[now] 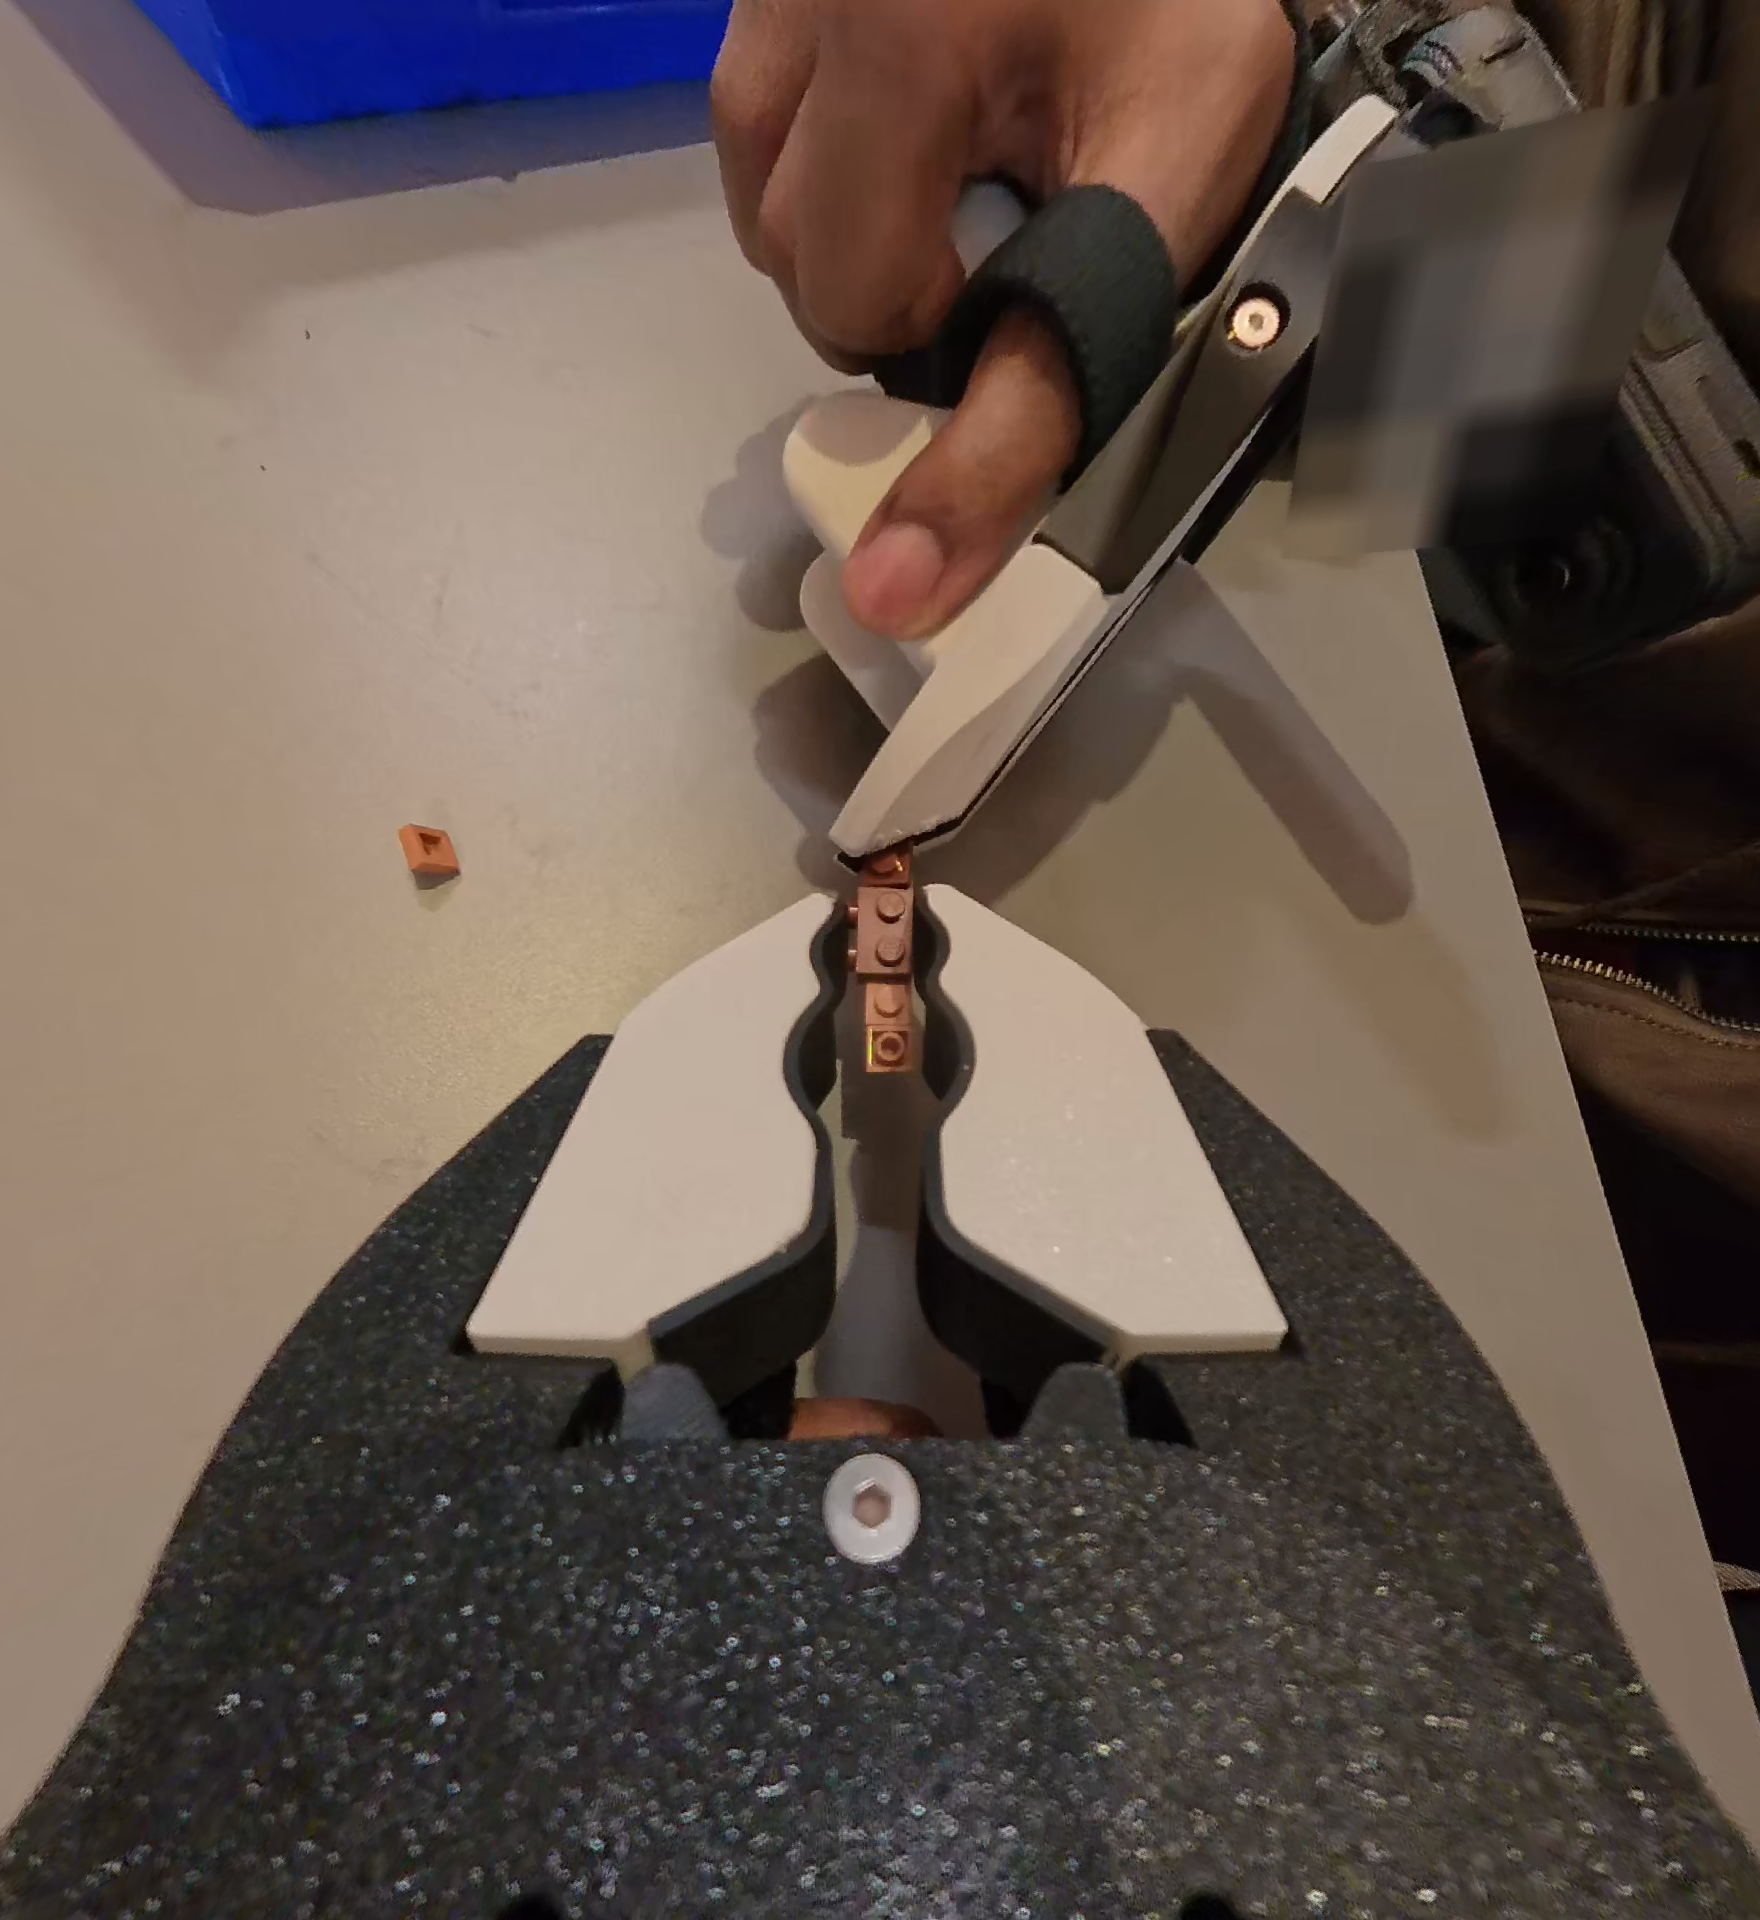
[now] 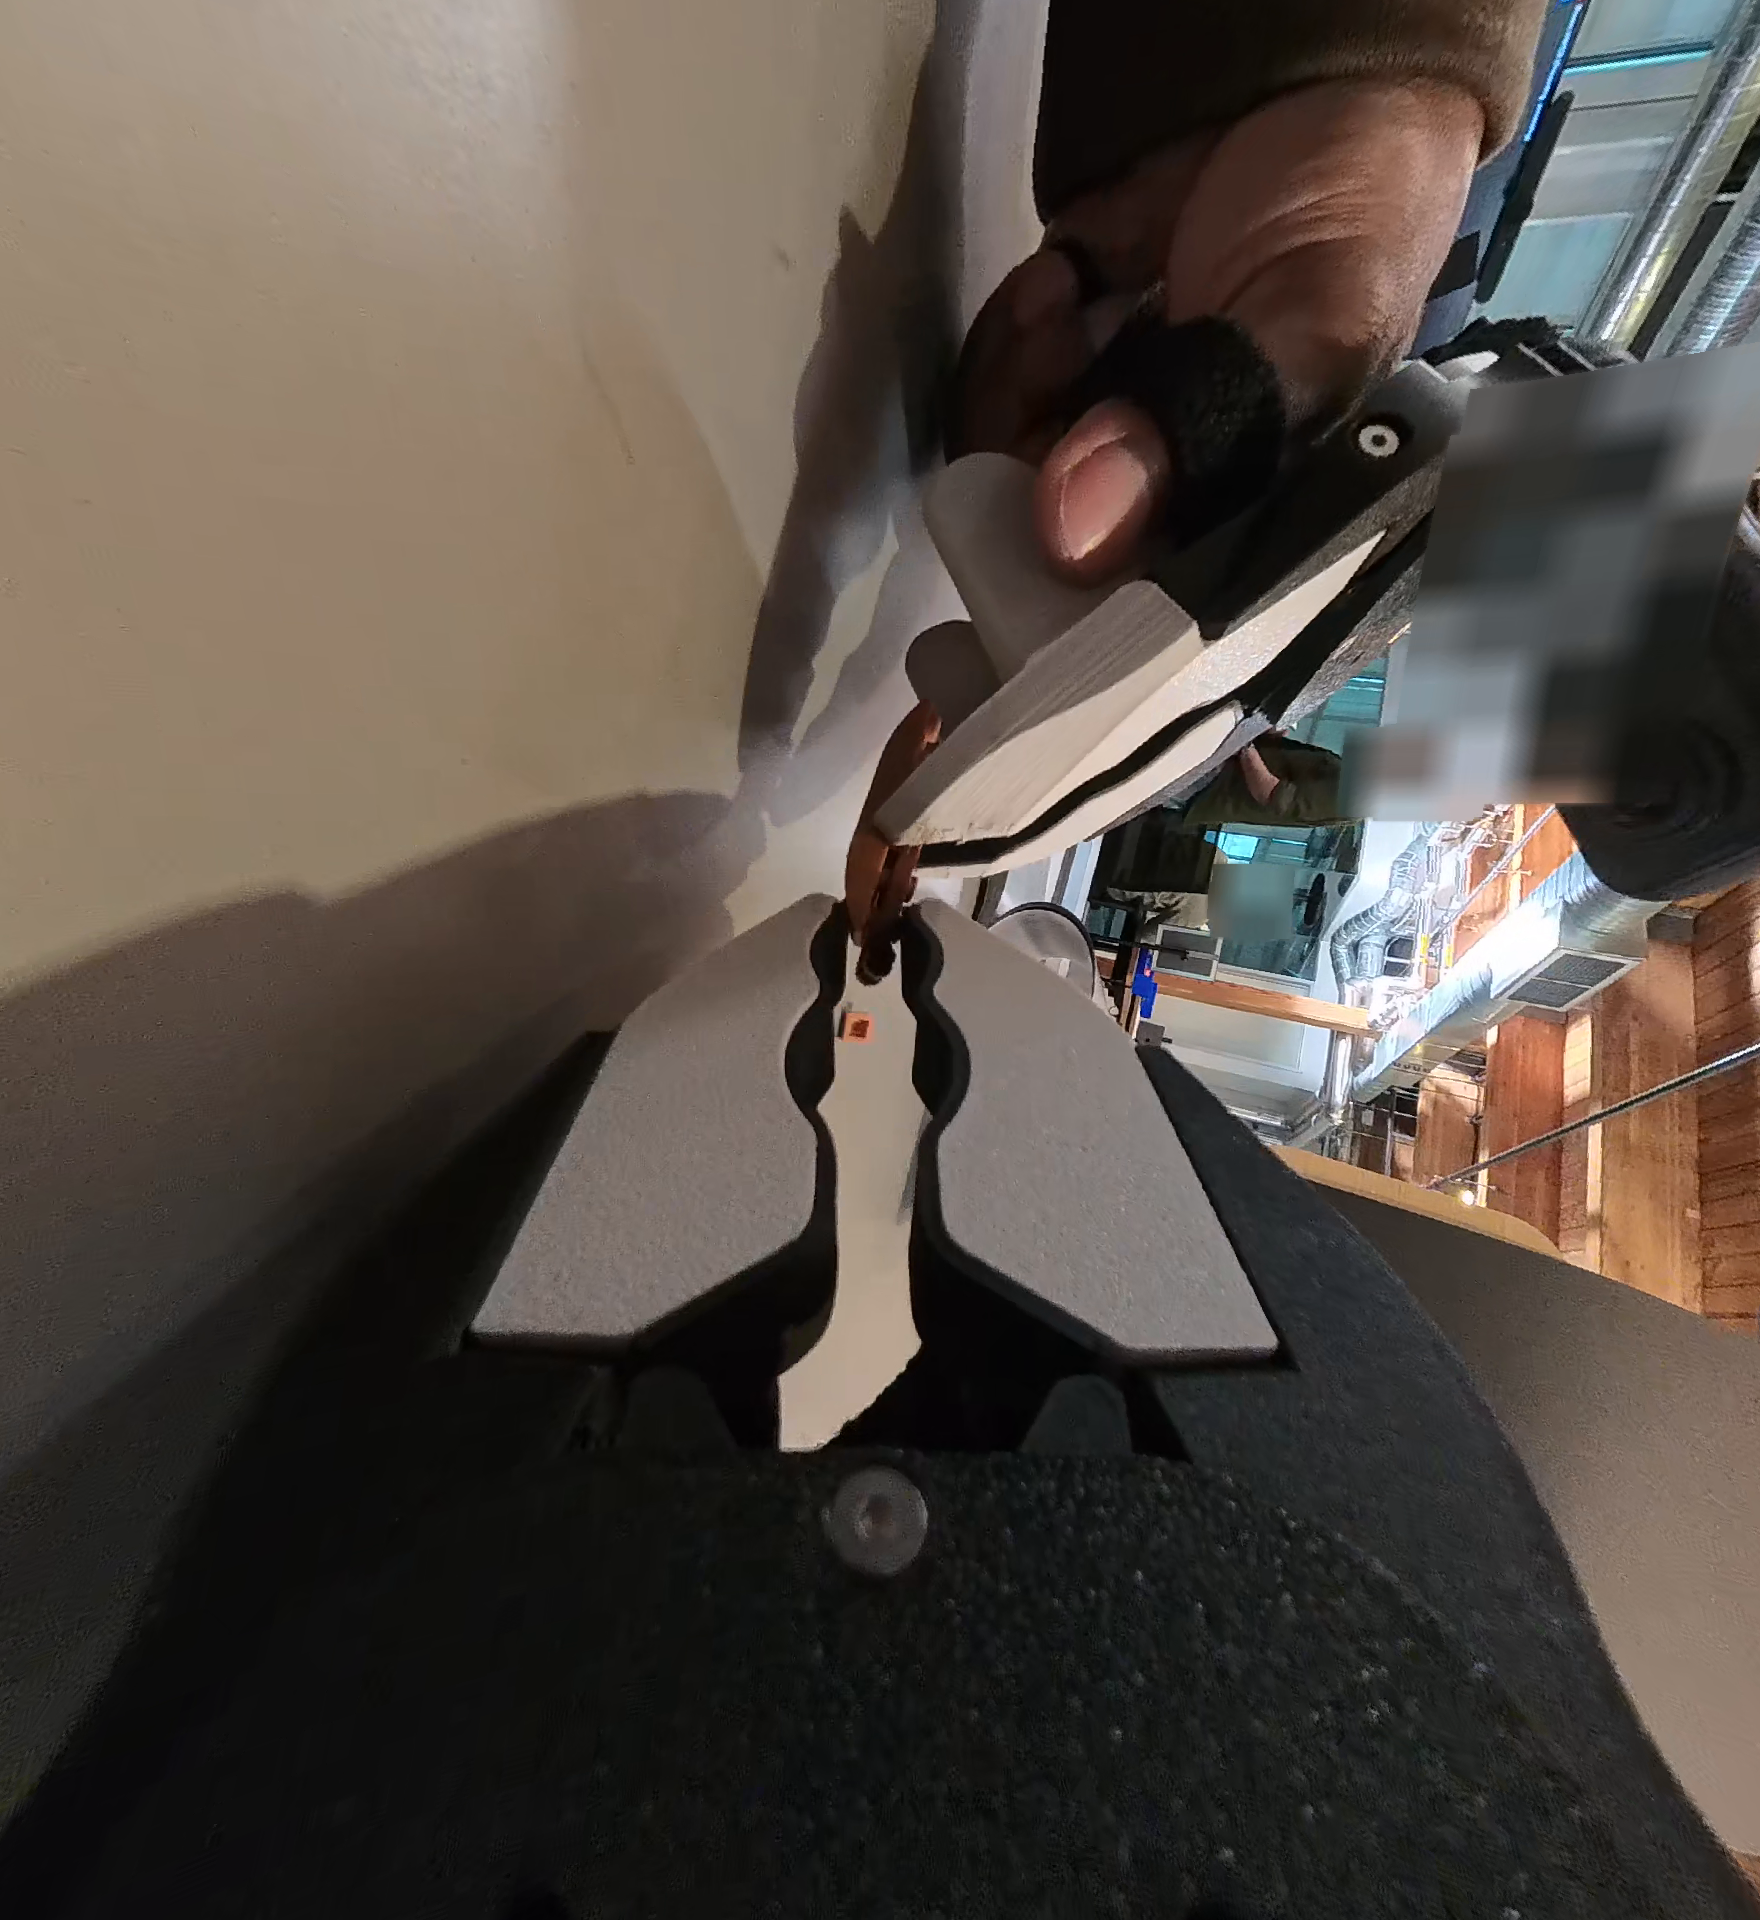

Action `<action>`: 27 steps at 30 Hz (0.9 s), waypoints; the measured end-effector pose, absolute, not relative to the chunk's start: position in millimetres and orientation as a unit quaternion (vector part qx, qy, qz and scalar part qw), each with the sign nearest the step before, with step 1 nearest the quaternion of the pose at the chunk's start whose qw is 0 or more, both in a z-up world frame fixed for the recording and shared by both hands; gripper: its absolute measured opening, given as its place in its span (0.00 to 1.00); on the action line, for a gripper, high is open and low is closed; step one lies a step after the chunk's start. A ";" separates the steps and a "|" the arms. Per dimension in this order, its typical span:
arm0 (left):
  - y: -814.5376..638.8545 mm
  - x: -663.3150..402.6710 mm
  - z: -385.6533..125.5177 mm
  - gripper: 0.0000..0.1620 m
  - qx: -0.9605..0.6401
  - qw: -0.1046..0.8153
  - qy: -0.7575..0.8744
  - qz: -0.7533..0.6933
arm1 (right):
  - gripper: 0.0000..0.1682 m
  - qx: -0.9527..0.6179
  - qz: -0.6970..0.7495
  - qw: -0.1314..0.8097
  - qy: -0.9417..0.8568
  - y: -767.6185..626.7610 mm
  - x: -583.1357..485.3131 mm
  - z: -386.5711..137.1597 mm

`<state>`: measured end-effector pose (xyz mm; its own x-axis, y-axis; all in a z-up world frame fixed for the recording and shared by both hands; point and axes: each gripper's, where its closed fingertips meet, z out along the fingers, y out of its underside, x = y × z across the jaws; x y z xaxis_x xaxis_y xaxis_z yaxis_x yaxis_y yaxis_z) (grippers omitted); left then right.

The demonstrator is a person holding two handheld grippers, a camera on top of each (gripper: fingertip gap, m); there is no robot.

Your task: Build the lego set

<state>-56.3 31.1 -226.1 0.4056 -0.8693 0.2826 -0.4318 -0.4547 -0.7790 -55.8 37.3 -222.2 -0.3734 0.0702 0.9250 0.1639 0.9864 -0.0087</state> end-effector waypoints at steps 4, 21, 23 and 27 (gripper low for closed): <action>31.1 -56.3 -226.1 0.07 -0.779 0.312 0.415 -0.353 | 0.06 -0.070 -0.043 0.554 -0.828 37.6 -55.8 -222.2; 37.2 -58.3 -207.8 0.21 -0.676 0.455 0.549 -0.185 | 0.06 -0.211 0.084 0.509 -0.830 48.0 -53.8 -219.8; 38.5 -55.0 -208.3 0.20 -0.655 0.474 0.569 -0.152 | 0.06 -0.225 0.097 0.502 -0.829 48.5 -53.8 -219.5; 41.1 -53.1 -217.1 0.16 -0.629 0.482 0.602 -0.097 | 0.06 -0.246 0.116 0.493 -0.826 48.7 -54.6 -218.7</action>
<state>-53.1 41.1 -217.1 0.2559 -0.8513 -0.4580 -0.6643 0.1893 -0.7231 -54.6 48.7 -218.7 -0.3921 0.5217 0.7577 0.2925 0.8516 -0.4350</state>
